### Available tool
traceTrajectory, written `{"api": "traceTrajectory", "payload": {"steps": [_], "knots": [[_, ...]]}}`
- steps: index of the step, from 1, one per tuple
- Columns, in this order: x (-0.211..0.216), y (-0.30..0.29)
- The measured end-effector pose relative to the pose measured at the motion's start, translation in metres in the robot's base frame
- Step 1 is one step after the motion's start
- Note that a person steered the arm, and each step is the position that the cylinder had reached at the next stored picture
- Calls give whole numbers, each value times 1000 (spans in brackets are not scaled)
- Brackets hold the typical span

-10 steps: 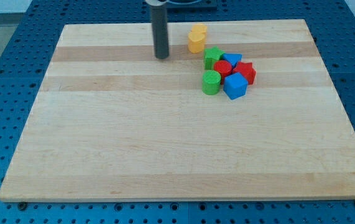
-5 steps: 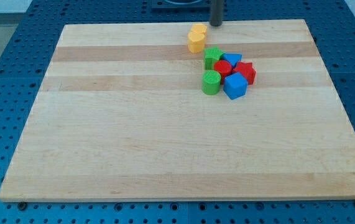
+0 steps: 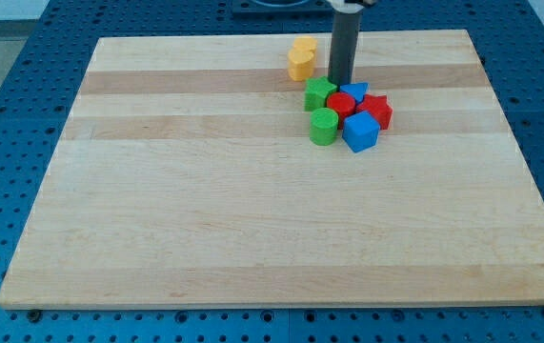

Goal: Move the green star a bit down left

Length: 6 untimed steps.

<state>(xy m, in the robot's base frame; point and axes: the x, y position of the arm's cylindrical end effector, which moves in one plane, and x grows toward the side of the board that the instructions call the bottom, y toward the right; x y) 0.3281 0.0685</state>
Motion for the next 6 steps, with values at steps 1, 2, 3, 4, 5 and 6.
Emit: {"api": "traceTrajectory", "payload": {"steps": [1, 2, 3, 4, 5, 6], "knots": [[16, -20], [31, -35], [34, -40], [34, -40], [34, -40], [34, -40]]}}
